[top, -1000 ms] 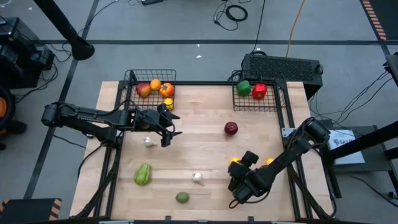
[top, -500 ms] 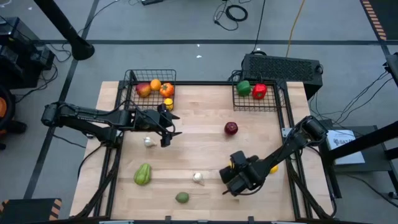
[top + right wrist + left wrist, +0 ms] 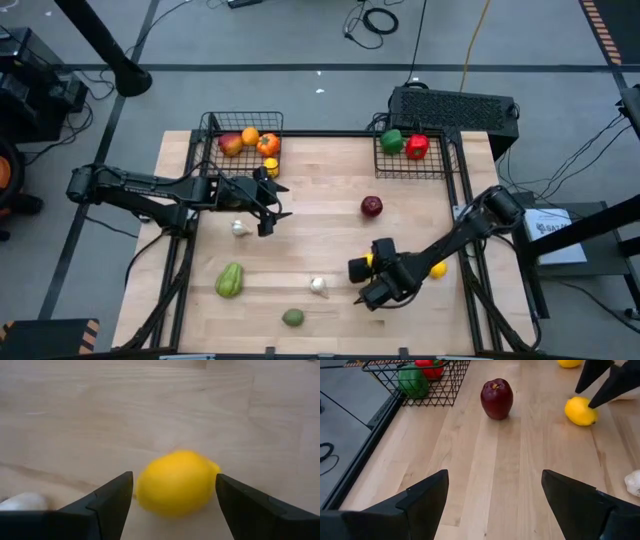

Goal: Sort produce into baskets
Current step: Put the left yellow lemon in the left basket, then put the red apple in the left basket

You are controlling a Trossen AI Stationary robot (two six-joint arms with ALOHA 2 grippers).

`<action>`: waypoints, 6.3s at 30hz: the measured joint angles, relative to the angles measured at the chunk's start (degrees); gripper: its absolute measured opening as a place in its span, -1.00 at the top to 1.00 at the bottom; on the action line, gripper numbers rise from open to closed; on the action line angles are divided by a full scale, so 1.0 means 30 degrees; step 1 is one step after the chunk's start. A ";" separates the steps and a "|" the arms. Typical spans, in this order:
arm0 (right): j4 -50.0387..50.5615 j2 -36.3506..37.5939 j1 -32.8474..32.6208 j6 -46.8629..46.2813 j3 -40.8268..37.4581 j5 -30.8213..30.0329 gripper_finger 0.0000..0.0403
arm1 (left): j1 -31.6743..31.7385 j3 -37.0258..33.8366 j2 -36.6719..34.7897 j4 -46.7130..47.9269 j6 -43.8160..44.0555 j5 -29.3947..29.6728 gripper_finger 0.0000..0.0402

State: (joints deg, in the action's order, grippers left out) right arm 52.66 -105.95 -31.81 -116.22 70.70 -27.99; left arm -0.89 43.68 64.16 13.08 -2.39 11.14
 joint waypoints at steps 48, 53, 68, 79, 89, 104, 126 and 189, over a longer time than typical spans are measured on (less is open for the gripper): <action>0.3752 -0.1545 -0.0728 -0.1092 0.4226 0.0944 -0.78 | 0.0000 0.0000 0.0000 0.0539 0.0007 0.0007 -0.63; 0.4221 -0.2328 -0.0901 -0.3176 0.4233 0.0929 -0.78 | 0.0000 0.0000 0.0000 0.0539 0.0007 0.0007 -0.63; 0.3432 -0.4538 0.0281 -0.2595 0.4233 0.0023 -0.78 | 0.0000 0.0000 0.0000 0.0537 0.0007 0.0015 -0.63; 0.3017 -0.4628 0.1365 0.1490 0.4233 -0.0126 -0.70 | 0.0000 0.0000 0.0000 0.0539 0.0029 0.0015 -0.63; 0.2250 -0.5217 0.1783 0.3153 0.4226 0.0881 -0.34 | 0.0000 0.0000 0.0000 0.0619 0.0044 0.0015 -0.63; 0.1157 -0.5181 0.2307 0.6586 0.4696 -0.0002 -0.15 | 0.0007 0.0034 -0.0282 0.1211 0.0015 0.1813 -0.63; -0.8072 -0.5114 1.2228 3.8917 1.3231 -0.7120 -0.18 | 0.0000 0.1209 -0.8026 0.9396 0.5099 0.3581 -0.63; 0.5280 0.0968 0.4834 2.8999 1.2792 -0.3467 -0.55 | 0.0000 0.1188 -0.8258 0.9462 0.4967 0.3824 -0.63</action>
State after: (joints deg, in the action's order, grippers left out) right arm 68.50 -103.04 -17.31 -29.23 109.07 -38.39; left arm -0.89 47.24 39.39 41.47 12.51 22.61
